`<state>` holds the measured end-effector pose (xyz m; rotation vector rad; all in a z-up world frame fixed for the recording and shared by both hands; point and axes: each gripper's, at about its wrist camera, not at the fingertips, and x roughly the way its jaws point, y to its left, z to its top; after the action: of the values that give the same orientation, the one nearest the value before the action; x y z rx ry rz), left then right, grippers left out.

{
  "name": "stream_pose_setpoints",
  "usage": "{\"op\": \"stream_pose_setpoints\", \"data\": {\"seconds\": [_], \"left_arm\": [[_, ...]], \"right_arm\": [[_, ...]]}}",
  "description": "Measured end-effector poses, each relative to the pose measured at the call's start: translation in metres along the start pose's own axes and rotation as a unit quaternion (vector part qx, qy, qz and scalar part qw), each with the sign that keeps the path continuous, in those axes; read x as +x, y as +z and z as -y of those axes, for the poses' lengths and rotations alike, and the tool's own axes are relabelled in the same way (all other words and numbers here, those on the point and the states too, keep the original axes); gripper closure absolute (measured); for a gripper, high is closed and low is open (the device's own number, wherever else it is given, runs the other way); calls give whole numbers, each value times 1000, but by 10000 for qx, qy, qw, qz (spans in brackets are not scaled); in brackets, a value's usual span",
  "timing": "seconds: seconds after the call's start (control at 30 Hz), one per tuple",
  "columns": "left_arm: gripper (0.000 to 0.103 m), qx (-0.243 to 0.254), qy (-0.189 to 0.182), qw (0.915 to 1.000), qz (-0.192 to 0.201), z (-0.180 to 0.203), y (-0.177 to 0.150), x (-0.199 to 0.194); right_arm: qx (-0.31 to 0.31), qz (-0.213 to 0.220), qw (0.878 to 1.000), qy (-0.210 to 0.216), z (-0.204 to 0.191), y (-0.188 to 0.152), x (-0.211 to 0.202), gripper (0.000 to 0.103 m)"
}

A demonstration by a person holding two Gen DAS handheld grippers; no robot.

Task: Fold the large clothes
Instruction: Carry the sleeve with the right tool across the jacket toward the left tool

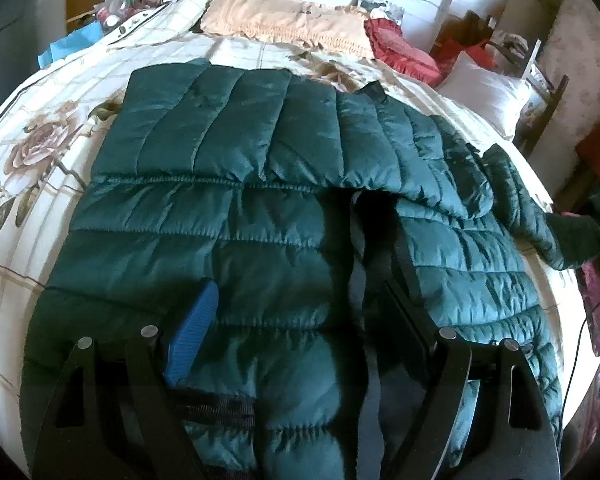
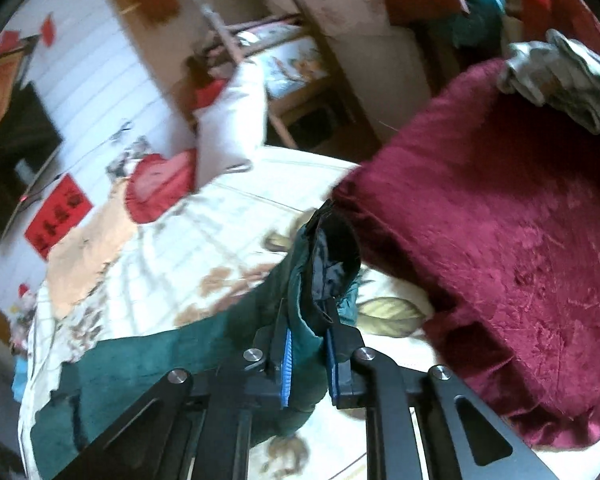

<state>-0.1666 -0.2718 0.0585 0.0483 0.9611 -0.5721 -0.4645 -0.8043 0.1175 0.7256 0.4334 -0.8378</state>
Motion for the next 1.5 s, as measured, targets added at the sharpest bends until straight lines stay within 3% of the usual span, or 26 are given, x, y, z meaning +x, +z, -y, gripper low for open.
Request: {"op": "stream_pose_setpoints", "data": {"seconds": [0.4, 0.73, 1.5], "left_arm": [[20, -42, -157, 9995, 257, -7, 3, -25], [20, -231, -120, 9992, 303, -27, -1, -35], [20, -310, -100, 9985, 434, -42, -5, -51]], "right_arm": [[-918, -82, 9926, 790, -115, -16, -17, 91], [-1776, -411, 9723, 1461, -215, -61, -18, 91], [-2289, -944, 9511, 1846, -294, -120, -5, 92]]}}
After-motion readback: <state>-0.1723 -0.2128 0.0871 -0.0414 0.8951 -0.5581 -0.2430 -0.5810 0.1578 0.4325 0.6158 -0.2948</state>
